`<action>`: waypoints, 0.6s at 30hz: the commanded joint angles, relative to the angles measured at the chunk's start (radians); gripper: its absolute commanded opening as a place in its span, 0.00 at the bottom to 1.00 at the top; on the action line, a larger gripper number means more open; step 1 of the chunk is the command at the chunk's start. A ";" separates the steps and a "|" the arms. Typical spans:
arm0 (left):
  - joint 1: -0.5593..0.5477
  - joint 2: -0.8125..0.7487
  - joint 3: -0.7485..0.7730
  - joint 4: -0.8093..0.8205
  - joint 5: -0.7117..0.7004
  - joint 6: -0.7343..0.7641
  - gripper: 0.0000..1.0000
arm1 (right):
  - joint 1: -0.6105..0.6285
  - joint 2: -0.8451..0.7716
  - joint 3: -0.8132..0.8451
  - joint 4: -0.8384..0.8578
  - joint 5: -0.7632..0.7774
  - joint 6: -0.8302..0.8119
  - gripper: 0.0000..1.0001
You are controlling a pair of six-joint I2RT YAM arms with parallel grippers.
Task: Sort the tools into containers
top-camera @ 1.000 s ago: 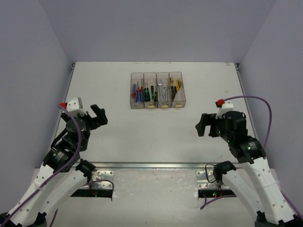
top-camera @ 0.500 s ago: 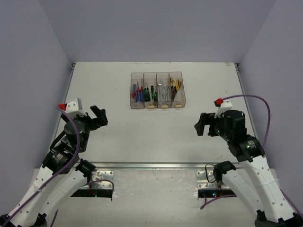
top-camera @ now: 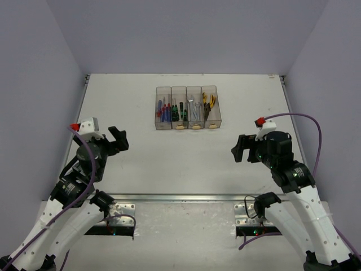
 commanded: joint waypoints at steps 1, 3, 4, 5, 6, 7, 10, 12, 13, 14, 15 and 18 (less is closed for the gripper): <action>0.007 -0.001 0.001 0.053 0.012 0.012 1.00 | -0.001 0.000 -0.011 0.051 -0.010 -0.011 0.99; 0.007 -0.003 0.001 0.053 0.013 0.012 1.00 | 0.000 0.001 -0.012 0.054 -0.010 -0.011 0.99; 0.008 -0.003 0.001 0.052 0.013 0.012 1.00 | 0.000 0.001 -0.012 0.054 -0.010 -0.010 0.99; 0.008 -0.002 0.001 0.051 0.013 0.012 1.00 | 0.000 0.001 -0.012 0.055 -0.011 -0.011 0.99; 0.007 0.000 0.001 0.052 0.013 0.012 1.00 | 0.000 0.001 -0.013 0.056 -0.011 -0.011 0.99; 0.007 -0.001 0.002 0.053 0.013 0.012 1.00 | 0.000 0.001 -0.013 0.058 -0.011 -0.011 0.99; 0.009 0.002 0.002 0.053 0.018 0.014 1.00 | 0.000 0.003 -0.013 0.057 -0.011 -0.011 0.99; 0.007 0.002 0.002 0.051 0.021 0.014 1.00 | 0.000 0.003 -0.013 0.057 -0.011 -0.010 0.99; 0.009 0.004 0.002 0.053 0.019 0.014 1.00 | -0.002 0.002 -0.013 0.057 -0.011 -0.010 0.99; 0.009 0.004 0.002 0.053 0.019 0.014 1.00 | -0.002 0.001 -0.013 0.057 -0.009 -0.009 0.99; 0.008 0.006 0.002 0.053 0.020 0.014 1.00 | -0.001 0.000 -0.013 0.058 -0.010 -0.009 0.99; 0.007 0.010 0.002 0.054 0.023 0.015 1.00 | 0.000 0.001 -0.013 0.061 -0.010 -0.009 0.99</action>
